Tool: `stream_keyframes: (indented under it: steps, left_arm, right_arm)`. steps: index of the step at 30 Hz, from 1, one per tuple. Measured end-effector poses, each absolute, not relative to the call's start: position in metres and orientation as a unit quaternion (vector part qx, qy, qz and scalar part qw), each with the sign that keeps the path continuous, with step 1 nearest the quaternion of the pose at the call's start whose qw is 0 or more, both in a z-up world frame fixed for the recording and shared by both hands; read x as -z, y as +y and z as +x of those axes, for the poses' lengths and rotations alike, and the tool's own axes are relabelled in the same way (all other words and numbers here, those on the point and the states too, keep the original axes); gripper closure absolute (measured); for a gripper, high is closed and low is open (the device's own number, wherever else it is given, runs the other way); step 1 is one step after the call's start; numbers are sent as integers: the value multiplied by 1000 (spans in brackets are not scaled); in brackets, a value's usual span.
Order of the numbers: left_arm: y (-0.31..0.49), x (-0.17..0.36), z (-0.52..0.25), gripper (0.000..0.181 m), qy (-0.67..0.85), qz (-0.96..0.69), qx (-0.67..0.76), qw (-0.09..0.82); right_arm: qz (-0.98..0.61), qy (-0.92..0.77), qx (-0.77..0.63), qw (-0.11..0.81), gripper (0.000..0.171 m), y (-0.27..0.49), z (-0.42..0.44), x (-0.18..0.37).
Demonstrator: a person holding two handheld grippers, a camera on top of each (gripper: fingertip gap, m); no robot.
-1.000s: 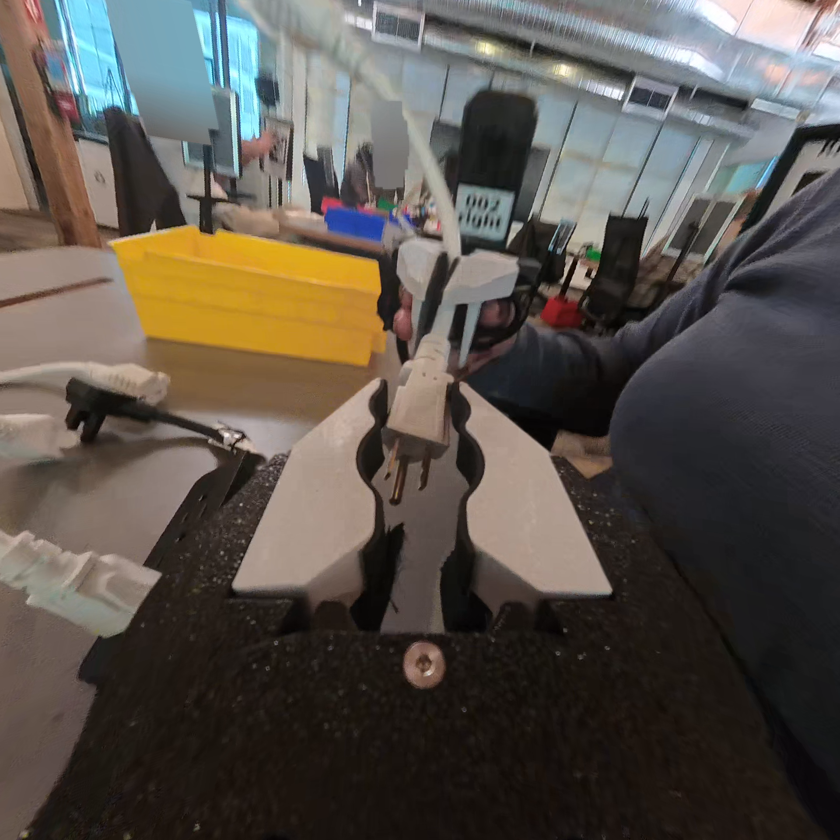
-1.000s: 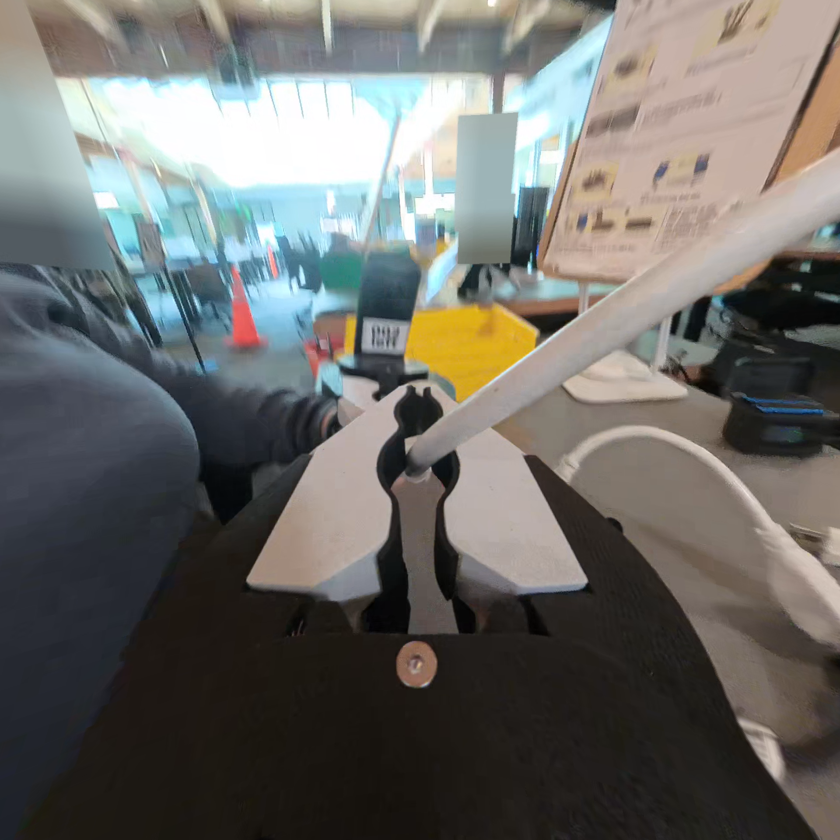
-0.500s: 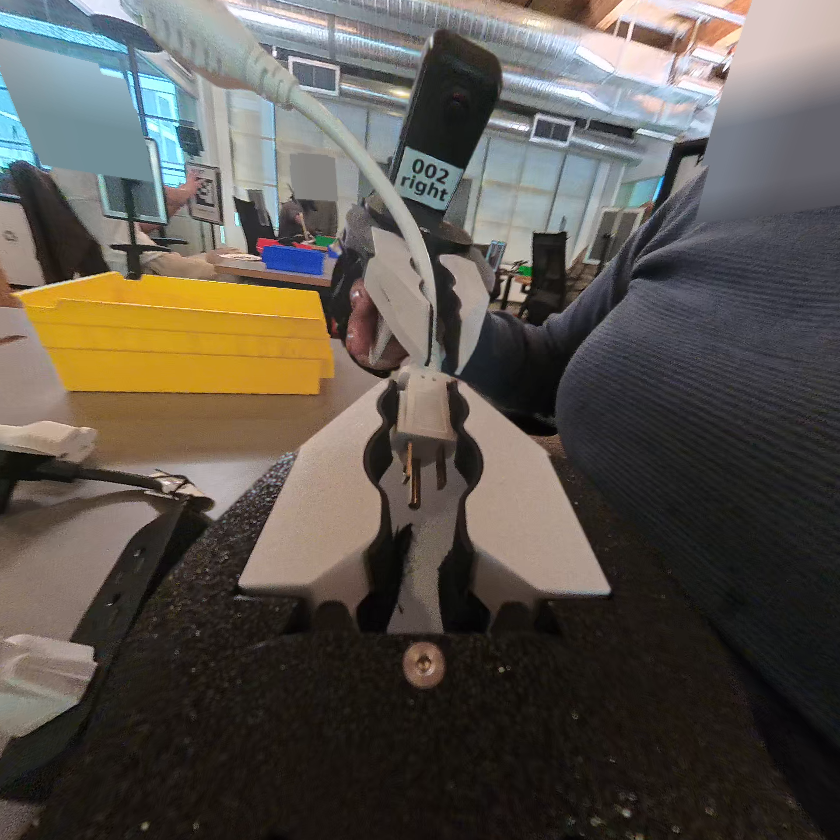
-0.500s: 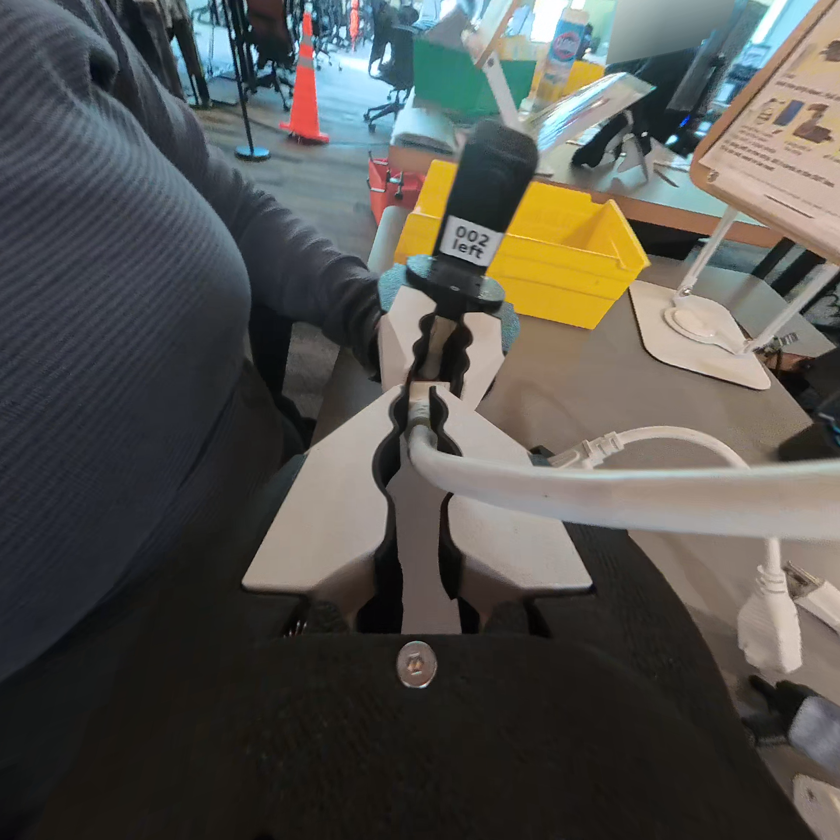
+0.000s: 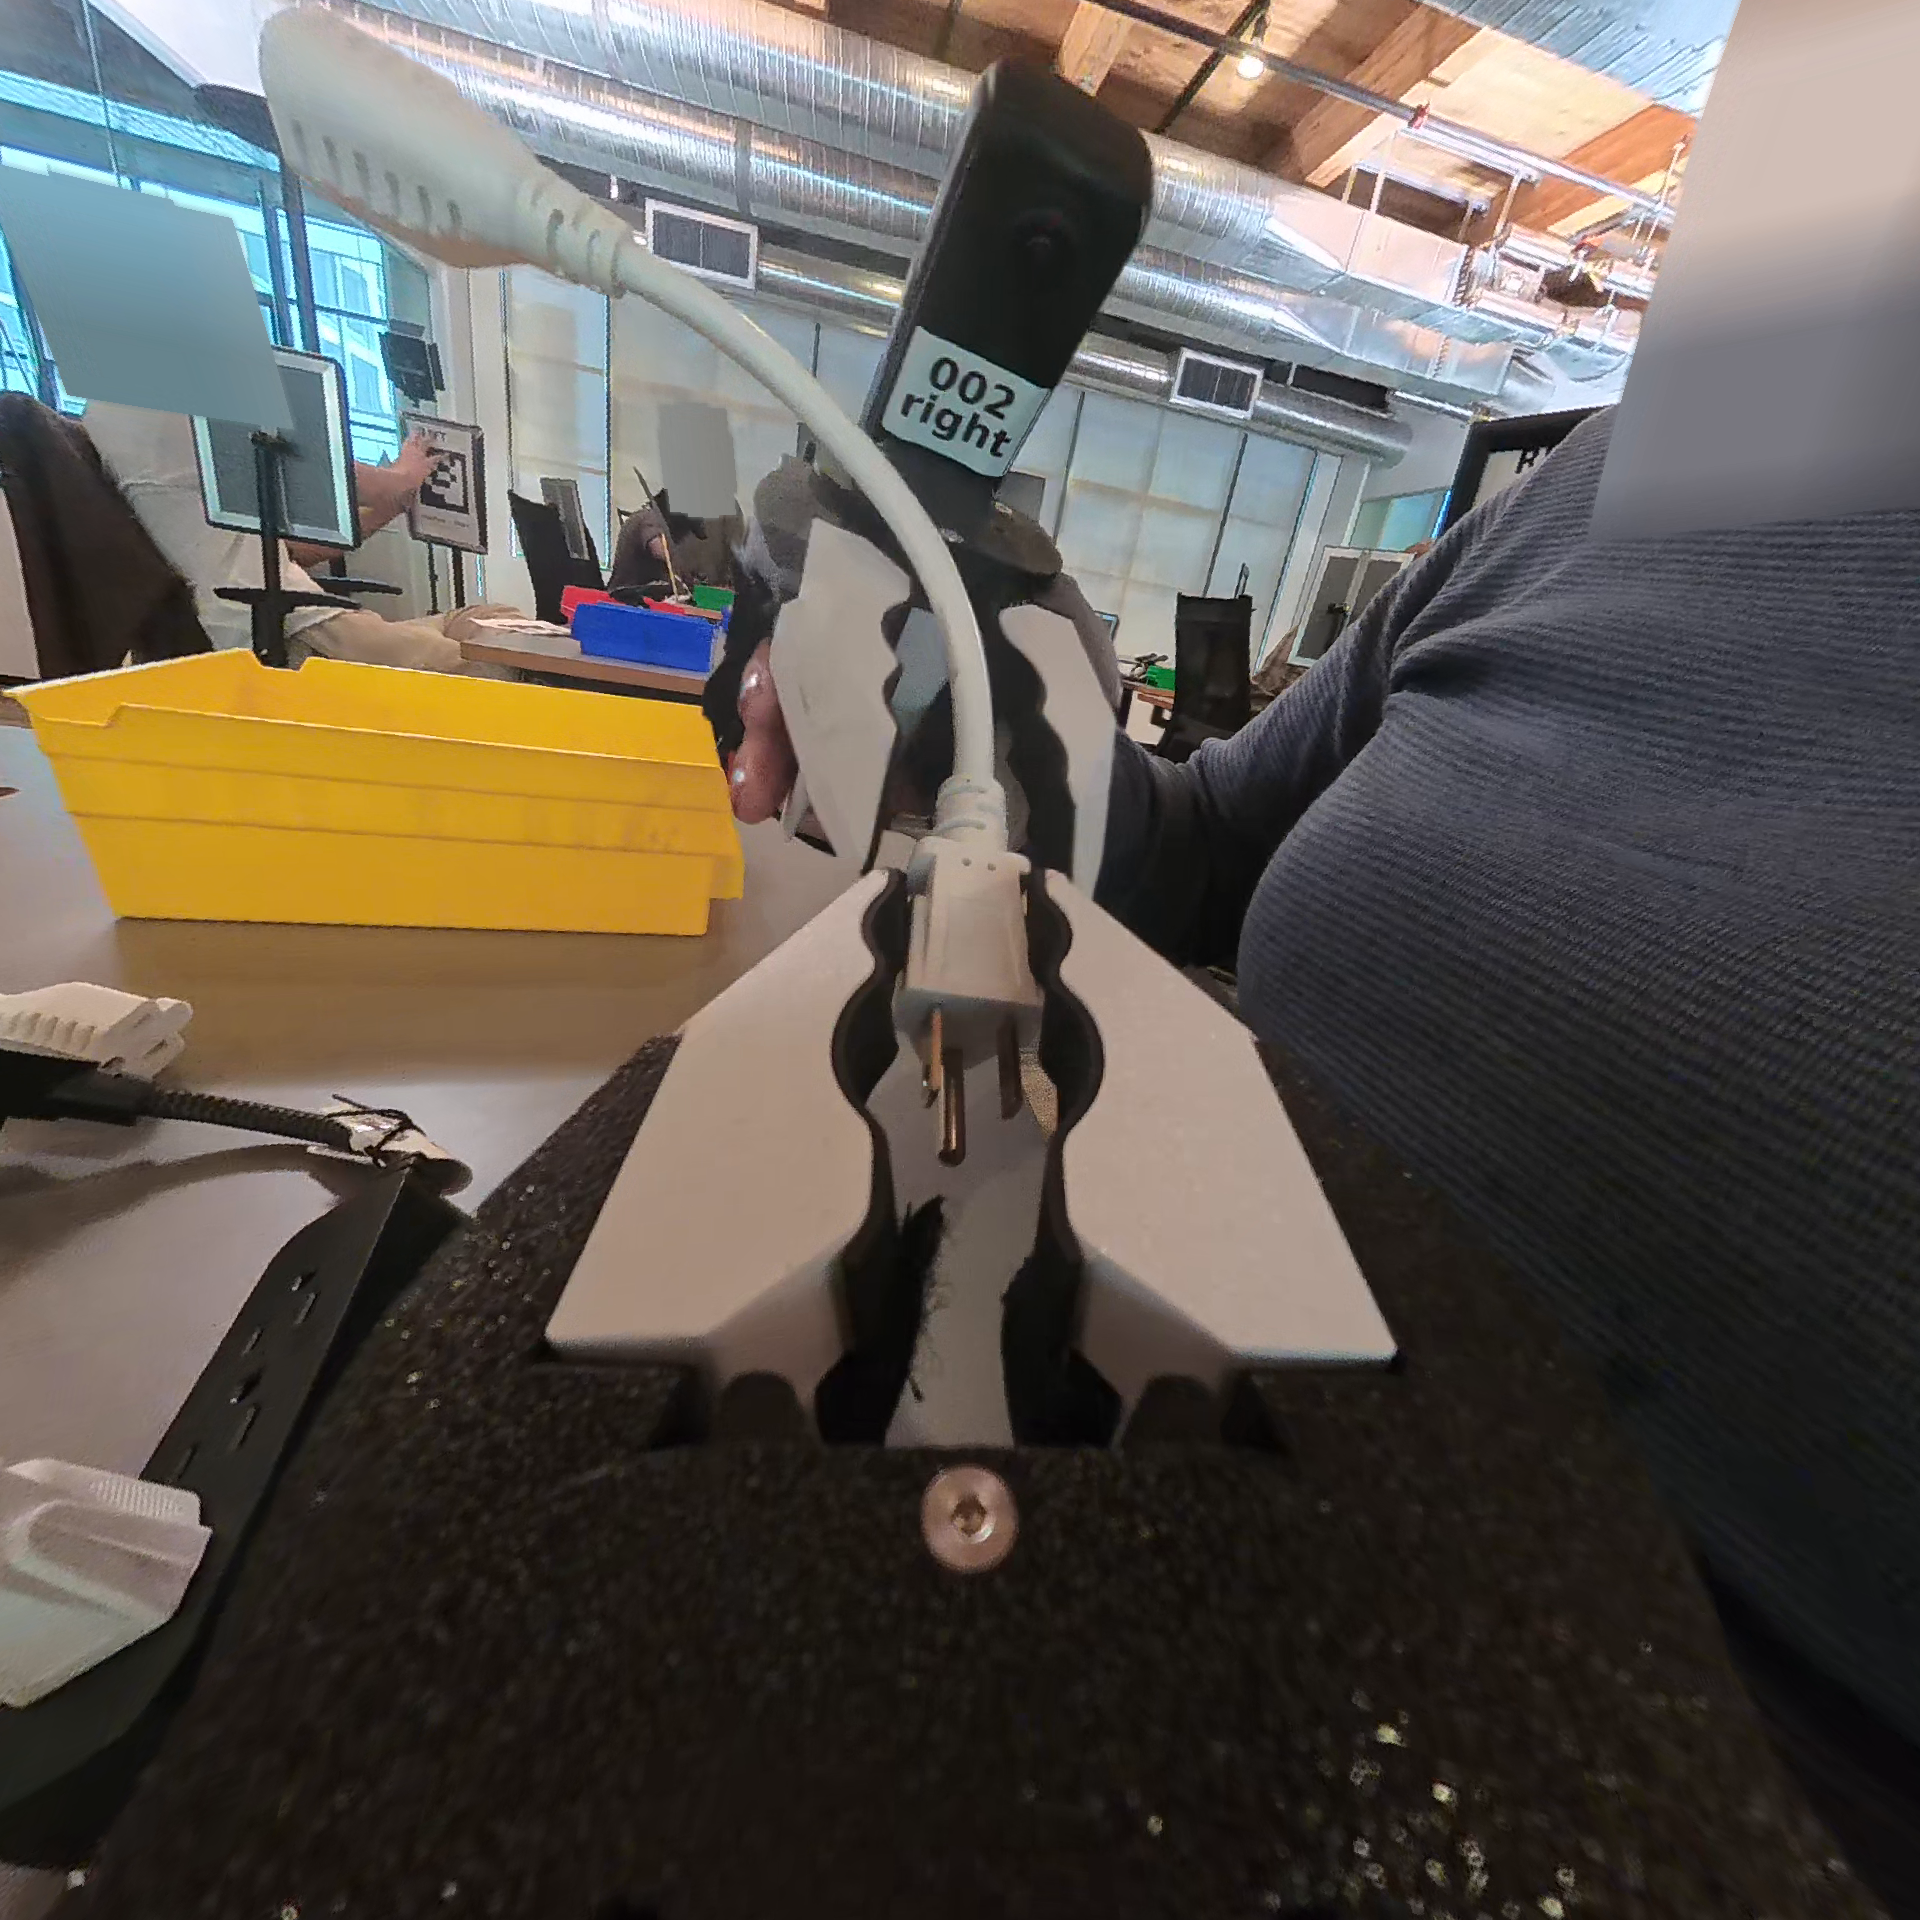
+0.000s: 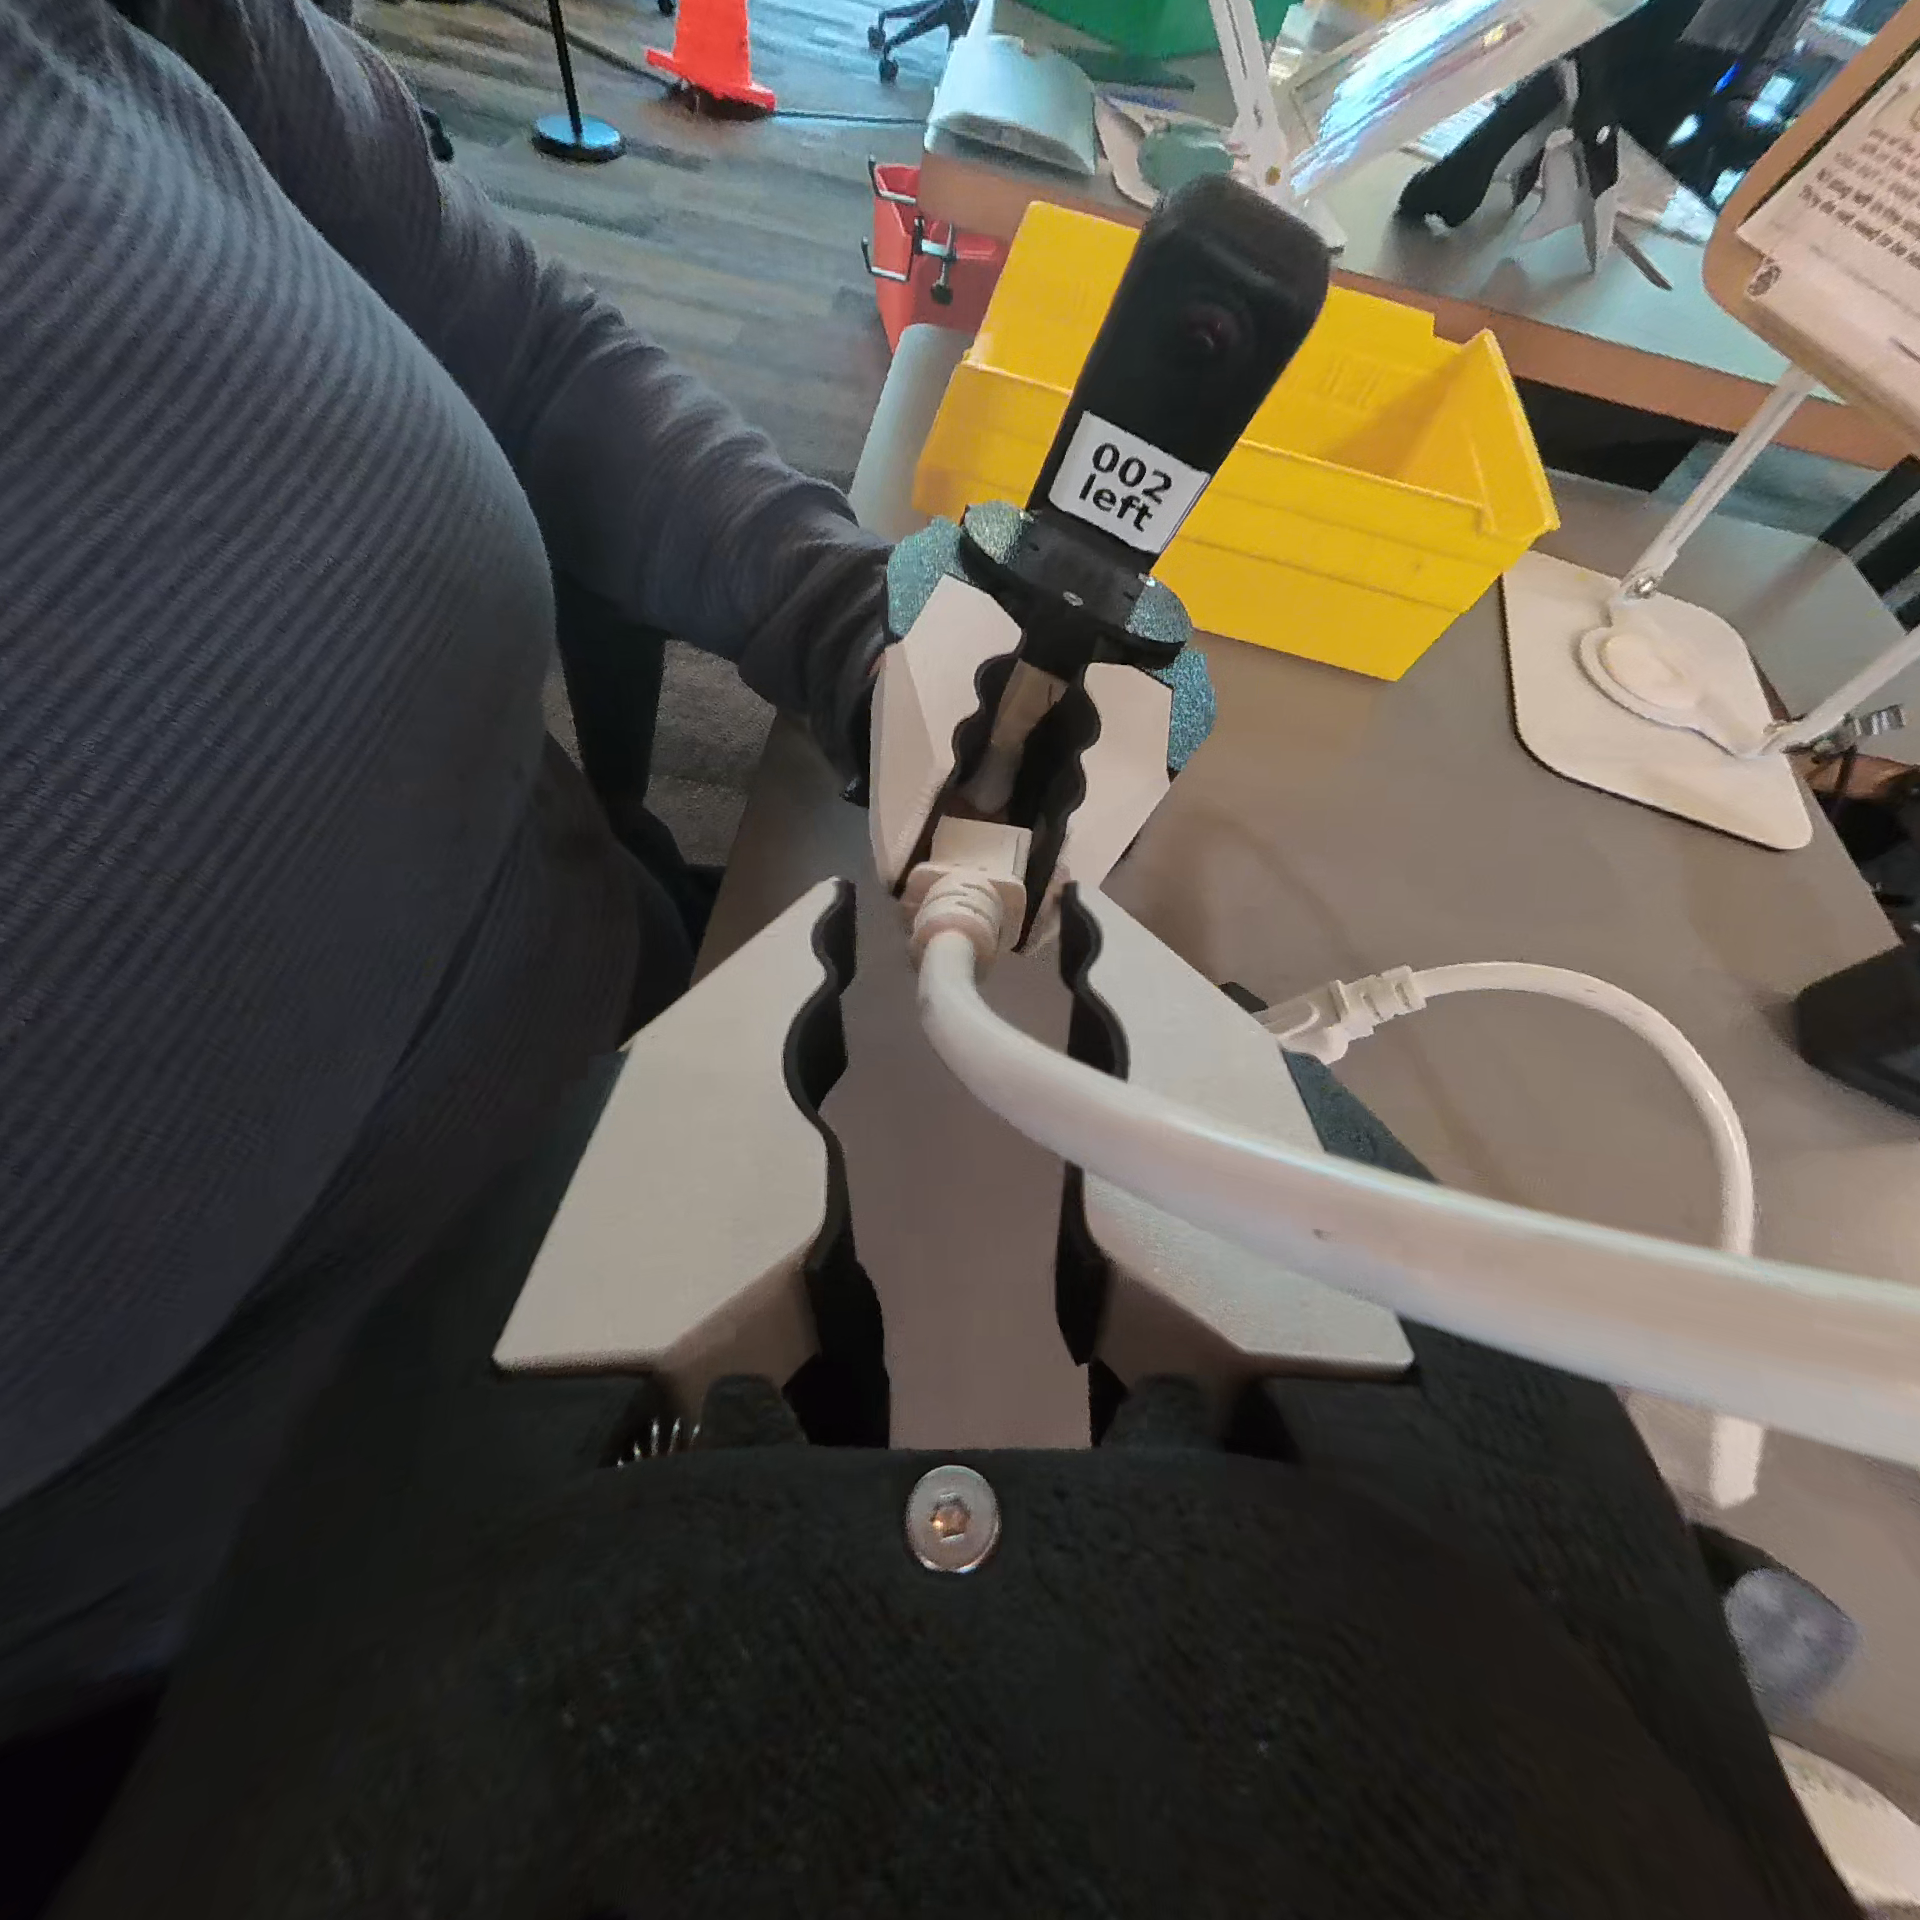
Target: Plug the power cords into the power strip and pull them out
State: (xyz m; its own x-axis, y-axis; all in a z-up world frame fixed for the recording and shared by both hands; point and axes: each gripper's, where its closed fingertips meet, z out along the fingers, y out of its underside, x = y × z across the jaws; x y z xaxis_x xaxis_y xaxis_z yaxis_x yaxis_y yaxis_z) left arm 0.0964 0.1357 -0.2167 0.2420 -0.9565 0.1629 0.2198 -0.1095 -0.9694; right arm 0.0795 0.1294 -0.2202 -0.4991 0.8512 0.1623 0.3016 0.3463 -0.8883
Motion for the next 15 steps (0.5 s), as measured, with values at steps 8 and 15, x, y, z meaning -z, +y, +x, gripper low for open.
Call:
stream_keyframes:
  steps: [8,15]
  left_arm:
    - [137,214,94,160,323,-547,533,559]
    - [167,224,63,130,305,-612,418,598]
  right_arm:
    - [-382,-762,-399,338,148,133,78,217]
    - [-410,-770,-357,335,149,162,78,227]
